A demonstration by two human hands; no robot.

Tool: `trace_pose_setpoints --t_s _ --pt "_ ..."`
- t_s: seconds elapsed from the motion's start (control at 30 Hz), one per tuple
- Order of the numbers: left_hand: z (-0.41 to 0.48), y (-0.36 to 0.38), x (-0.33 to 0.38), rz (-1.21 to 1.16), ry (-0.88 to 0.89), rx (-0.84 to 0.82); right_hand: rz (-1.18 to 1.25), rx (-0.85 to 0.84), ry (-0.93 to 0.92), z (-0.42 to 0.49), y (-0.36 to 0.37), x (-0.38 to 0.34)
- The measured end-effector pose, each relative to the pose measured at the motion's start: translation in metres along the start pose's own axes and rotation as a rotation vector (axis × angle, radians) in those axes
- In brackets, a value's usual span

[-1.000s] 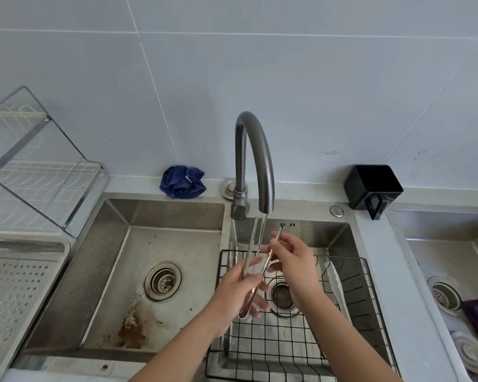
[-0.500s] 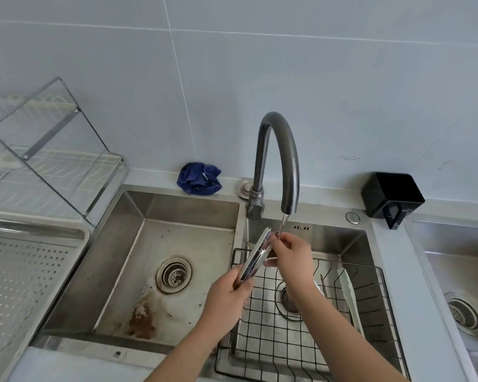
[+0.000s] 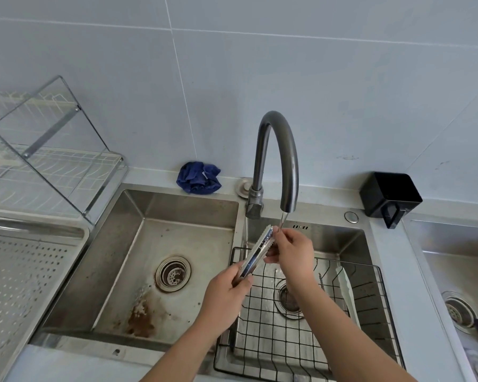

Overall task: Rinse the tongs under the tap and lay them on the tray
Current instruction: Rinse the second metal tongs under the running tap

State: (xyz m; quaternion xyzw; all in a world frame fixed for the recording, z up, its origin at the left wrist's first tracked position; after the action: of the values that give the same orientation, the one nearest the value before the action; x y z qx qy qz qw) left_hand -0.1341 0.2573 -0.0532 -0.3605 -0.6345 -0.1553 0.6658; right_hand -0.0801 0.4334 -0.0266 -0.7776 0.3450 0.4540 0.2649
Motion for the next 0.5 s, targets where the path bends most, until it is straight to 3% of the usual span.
trace_pose_setpoints --t_s 0.33,0.5 --pt "-0.002 0.004 0.000 -0.112 -0.062 -0.017 -0.094 -0.005 -0.151 -0.006 -0.001 -0.003" --pt "0.004 0.007 0.009 -0.109 -0.038 -0.023 0.120 0.042 -0.060 -0.004 -0.007 0.005"
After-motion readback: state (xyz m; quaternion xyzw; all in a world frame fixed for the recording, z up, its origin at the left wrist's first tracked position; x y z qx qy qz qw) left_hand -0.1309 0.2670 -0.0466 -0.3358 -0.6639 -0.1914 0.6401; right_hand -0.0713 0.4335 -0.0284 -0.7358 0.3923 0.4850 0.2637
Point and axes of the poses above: each hand's wrist, its own z-axis towards the middle knuckle, its own y-axis out of the palm, x = y × z, the point moved 9 cm from there along z, towards the middle knuckle, and after that the axes turned 11 degrees about y, right-handed, at the moved point
